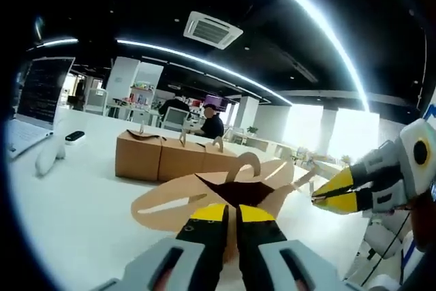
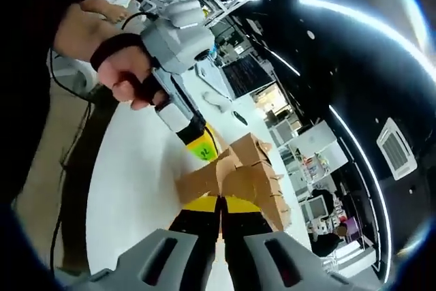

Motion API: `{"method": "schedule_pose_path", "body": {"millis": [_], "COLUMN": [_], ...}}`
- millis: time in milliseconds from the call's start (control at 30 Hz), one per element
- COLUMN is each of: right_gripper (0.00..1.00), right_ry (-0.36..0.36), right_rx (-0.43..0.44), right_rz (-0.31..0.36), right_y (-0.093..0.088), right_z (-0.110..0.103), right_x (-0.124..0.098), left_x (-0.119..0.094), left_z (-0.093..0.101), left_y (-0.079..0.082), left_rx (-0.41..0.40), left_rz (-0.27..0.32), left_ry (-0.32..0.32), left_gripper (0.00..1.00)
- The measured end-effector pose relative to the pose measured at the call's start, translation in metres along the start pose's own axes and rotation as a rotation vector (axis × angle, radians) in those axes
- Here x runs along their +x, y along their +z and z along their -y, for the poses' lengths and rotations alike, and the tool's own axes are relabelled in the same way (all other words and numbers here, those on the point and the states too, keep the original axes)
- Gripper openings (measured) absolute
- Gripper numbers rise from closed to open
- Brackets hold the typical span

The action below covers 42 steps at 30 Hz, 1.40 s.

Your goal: Pick up one paper box from the group, open the paper box, and remove the item inside

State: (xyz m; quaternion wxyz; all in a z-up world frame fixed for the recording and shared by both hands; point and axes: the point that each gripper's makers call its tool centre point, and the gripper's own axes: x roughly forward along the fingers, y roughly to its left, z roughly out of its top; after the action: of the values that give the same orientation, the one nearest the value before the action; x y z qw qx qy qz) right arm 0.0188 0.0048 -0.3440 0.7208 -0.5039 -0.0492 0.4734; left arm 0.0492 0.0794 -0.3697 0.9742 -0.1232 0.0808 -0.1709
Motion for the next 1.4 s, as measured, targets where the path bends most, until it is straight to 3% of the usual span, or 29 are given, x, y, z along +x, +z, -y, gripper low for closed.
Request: {"method": "schedule_pose_path", "body": {"millis": [300, 600, 1400], "right_gripper": [0.03, 0.03, 0.03], "right_ry": [0.071, 0.117, 0.214], "right_rx": [0.004, 0.001, -0.001], "right_rz": [-0.02, -0.038, -0.089], "right_y": [-0.009, -0.016, -0.028], "right_z": [-0.026, -0.038, -0.05], "right_x": [0.008, 0.016, 0.029], "left_x": [-0.001, -0.001, 0.001], "left_z": [-0.005, -0.008, -0.009], "left_y": [0.001, -0.001, -0.001], "left_rx": [-0.003, -0.008, -0.038], "left_rz": [0.002, -0.005, -0.012], "left_ry": [0.01, 0.01, 0.001], "left_gripper": [0.08, 0.08, 0.08]}}
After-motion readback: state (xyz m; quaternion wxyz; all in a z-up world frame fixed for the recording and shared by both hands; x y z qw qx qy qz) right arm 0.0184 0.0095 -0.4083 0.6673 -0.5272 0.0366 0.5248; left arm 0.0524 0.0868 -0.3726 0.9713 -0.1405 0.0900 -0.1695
